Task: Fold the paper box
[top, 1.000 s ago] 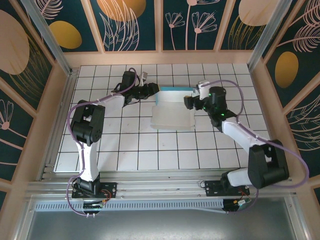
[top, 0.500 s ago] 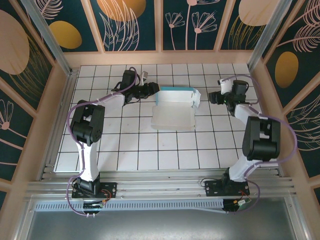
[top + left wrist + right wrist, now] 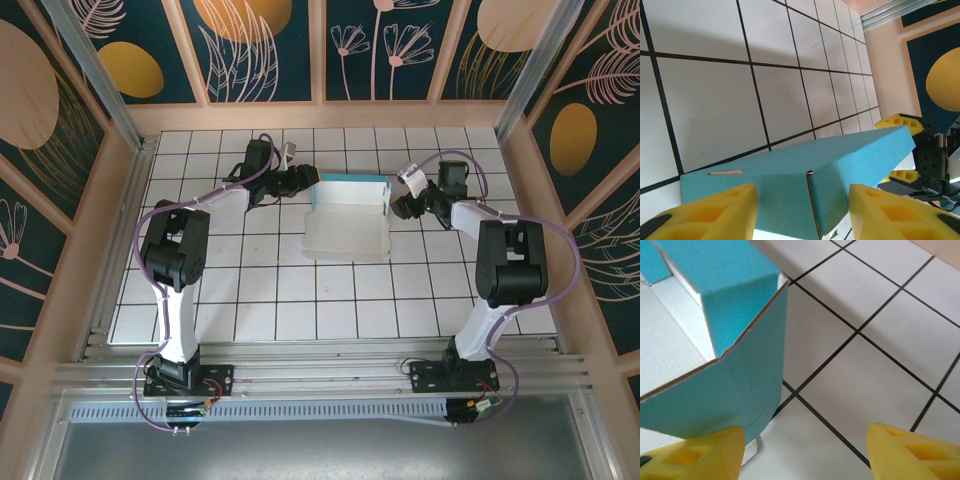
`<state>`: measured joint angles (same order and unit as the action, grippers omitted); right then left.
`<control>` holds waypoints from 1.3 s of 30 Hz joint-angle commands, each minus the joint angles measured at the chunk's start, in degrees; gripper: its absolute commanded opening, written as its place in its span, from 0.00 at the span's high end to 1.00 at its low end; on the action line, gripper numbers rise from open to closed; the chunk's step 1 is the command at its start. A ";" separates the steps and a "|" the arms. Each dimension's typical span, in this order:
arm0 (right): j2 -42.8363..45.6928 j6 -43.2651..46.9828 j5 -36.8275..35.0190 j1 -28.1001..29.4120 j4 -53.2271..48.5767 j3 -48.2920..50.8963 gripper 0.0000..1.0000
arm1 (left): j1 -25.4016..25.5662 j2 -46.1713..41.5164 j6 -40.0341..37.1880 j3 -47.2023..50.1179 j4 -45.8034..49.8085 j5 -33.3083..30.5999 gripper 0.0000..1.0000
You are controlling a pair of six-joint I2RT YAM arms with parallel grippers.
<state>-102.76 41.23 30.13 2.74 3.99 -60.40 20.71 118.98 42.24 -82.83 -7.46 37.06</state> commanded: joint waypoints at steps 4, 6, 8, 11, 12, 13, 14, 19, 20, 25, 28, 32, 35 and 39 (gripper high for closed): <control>-0.94 4.43 5.17 1.82 1.03 -1.43 0.37 | 0.61 1.95 -0.73 -1.55 2.62 1.09 0.50; -1.36 4.20 6.15 2.12 2.62 -1.67 0.38 | 0.57 2.20 -0.87 -1.62 2.63 1.30 0.49; -2.36 4.28 6.52 2.49 2.95 -2.81 0.39 | 0.61 2.37 -0.92 -1.63 2.81 1.42 0.50; -3.84 4.02 7.95 3.39 1.91 -5.14 0.40 | 0.65 2.65 -1.17 -1.67 3.03 1.53 0.50; -4.04 4.11 8.48 3.68 1.94 -5.34 0.40 | 0.57 2.65 -1.09 -1.64 3.07 1.53 0.50; -4.20 4.20 8.78 3.92 2.12 -5.50 0.40 | 0.65 2.66 -1.08 -1.56 2.99 1.59 0.50; -4.42 3.86 8.97 4.12 2.54 -5.61 0.41 | 0.65 2.66 -1.04 -1.50 2.90 1.61 0.49; -5.88 -0.49 7.45 5.16 4.02 -6.18 0.41 | 0.66 2.55 -1.03 -1.50 2.91 1.70 0.50; -6.07 -1.15 6.74 5.53 4.31 -5.98 0.38 | 0.65 2.54 -0.95 -1.52 3.03 1.70 0.50; -7.22 -3.48 6.44 6.19 5.56 -5.49 0.44 | 0.65 2.48 -0.69 -1.41 2.72 1.97 0.50; -7.66 -5.18 3.49 6.46 6.60 -5.63 0.49 | 0.69 2.22 -0.74 -1.22 2.72 2.05 0.50; -7.78 -8.94 -1.66 6.55 8.29 -5.98 0.62 | 0.65 2.31 -0.48 -1.24 2.59 2.10 0.50; -8.22 -12.57 -4.93 6.89 9.26 -6.35 0.72 | 0.65 2.31 0.02 -1.10 2.15 2.33 0.50; -9.68 -17.33 -13.14 8.74 8.85 -7.78 0.69 | 0.83 2.31 0.43 -1.06 1.72 2.58 0.50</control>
<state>-110.50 29.12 24.03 9.58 11.84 -66.28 20.71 119.68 42.26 -83.66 -7.05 37.54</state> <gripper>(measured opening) 0.304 0.504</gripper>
